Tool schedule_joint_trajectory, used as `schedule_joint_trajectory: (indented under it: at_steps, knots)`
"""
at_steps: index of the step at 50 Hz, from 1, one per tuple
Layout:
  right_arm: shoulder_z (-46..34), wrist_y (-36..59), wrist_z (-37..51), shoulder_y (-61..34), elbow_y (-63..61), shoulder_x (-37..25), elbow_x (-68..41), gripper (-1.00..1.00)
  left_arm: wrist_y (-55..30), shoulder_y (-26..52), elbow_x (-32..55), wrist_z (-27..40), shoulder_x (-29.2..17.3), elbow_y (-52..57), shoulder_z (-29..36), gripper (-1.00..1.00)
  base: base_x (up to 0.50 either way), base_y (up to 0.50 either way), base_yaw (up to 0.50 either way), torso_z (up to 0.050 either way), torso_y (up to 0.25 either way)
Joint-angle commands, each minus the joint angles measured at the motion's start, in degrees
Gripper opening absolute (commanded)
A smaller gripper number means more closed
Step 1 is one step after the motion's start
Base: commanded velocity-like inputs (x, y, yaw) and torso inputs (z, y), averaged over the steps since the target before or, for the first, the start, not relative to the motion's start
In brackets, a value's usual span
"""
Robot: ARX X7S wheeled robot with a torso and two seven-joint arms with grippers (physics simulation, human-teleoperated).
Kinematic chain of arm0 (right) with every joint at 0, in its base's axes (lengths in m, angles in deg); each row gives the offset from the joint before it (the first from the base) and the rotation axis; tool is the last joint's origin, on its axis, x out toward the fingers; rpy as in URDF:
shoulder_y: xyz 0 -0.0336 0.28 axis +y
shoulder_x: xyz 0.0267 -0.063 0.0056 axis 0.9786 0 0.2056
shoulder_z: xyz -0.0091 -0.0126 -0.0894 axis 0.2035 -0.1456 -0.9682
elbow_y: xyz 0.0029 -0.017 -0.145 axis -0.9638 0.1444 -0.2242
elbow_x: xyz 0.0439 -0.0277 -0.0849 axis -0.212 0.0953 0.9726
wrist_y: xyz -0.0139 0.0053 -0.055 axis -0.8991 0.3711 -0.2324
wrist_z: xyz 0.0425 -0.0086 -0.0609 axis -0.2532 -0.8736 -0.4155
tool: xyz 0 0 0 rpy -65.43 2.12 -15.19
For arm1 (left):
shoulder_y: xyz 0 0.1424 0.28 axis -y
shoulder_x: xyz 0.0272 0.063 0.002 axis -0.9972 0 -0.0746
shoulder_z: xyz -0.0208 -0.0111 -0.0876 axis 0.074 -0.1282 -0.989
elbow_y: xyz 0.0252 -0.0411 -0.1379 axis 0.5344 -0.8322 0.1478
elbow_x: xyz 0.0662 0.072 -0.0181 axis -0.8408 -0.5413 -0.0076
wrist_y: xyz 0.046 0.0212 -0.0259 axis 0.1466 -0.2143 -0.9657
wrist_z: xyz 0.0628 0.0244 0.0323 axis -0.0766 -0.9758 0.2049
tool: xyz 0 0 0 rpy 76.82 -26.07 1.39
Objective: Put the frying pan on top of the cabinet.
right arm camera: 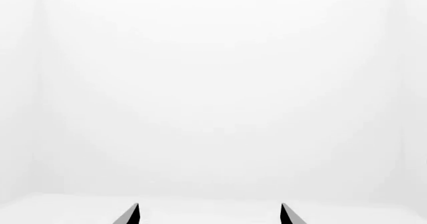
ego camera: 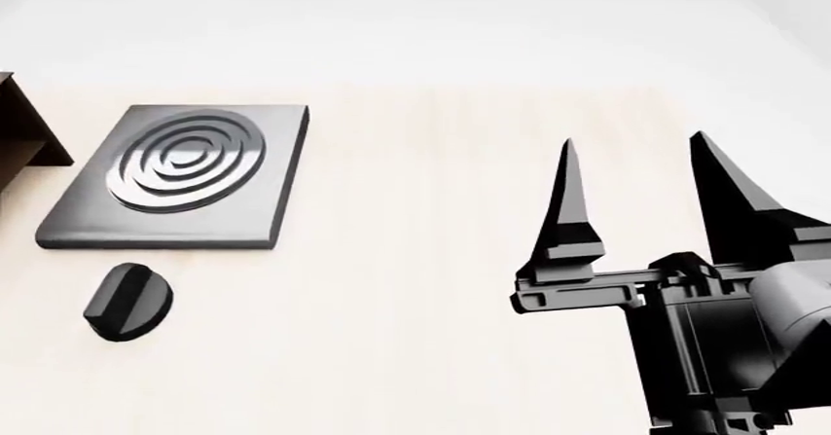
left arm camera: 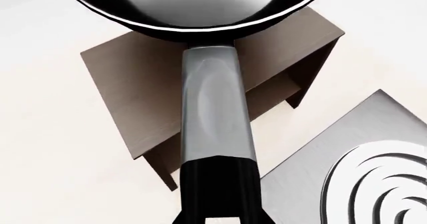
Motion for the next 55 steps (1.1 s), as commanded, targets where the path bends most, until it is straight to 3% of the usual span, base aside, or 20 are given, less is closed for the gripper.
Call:
schedule_joint_trajectory:
  at_steps: [1, 6, 20, 21, 28, 29, 55]
  knots:
    - [-0.71, -0.81, 0.78, -0.09, -0.01, -0.67, -0.22, 1.0, 0.09, 0.87, -0.86, 1.5, 0.08, 0.04, 1.78, -1.0, 0.0, 0.0, 0.0, 0.0, -0.25]
    - [-0.91, -0.99, 1.23, -0.27, -0.14, -1.13, -0.5, 1.0, -0.21, 0.53, 0.2, 2.32, -0.27, 0.04, -0.07, -1.0, 0.0, 0.0, 0.0, 0.0, -0.243]
    - [-2.01, -1.57, 1.94, -0.92, 0.14, -1.75, -0.7, 1.0, -0.42, 0.53, -0.54, 3.07, -0.62, 0.04, -0.03, -1.0, 0.0, 0.0, 0.0, 0.0, 0.0]
    - [-2.08, -1.62, 1.96, -0.97, 0.22, -1.78, -0.75, 1.0, -0.78, 0.33, -0.13, 4.75, -0.79, 0.08, -1.17, 1.0, 0.0, 0.0, 0.0, 0.0, 0.0]
    - [-2.42, -1.86, 2.36, -1.24, 0.23, -2.18, -0.99, 1.0, 0.82, 0.85, -1.25, 0.87, 0.04, 0.05, 1.2, 1.0, 0.0, 0.0, 0.0, 0.0, 0.0]
    - [-2.48, -1.89, 2.41, -1.29, 0.21, -2.22, -1.03, 1.0, 4.86, 0.96, 0.28, 1.32, -0.27, 0.06, -0.96, 1.0, 0.0, 0.0, 0.0, 0.0, 0.25]
    - [-4.06, -4.01, 3.14, -1.21, 0.78, -3.3, -0.85, 1.0, 4.19, 1.84, -1.71, -4.45, 3.64, 0.04, 5.25, 1.0, 0.0, 0.0, 0.0, 0.0, 0.25]
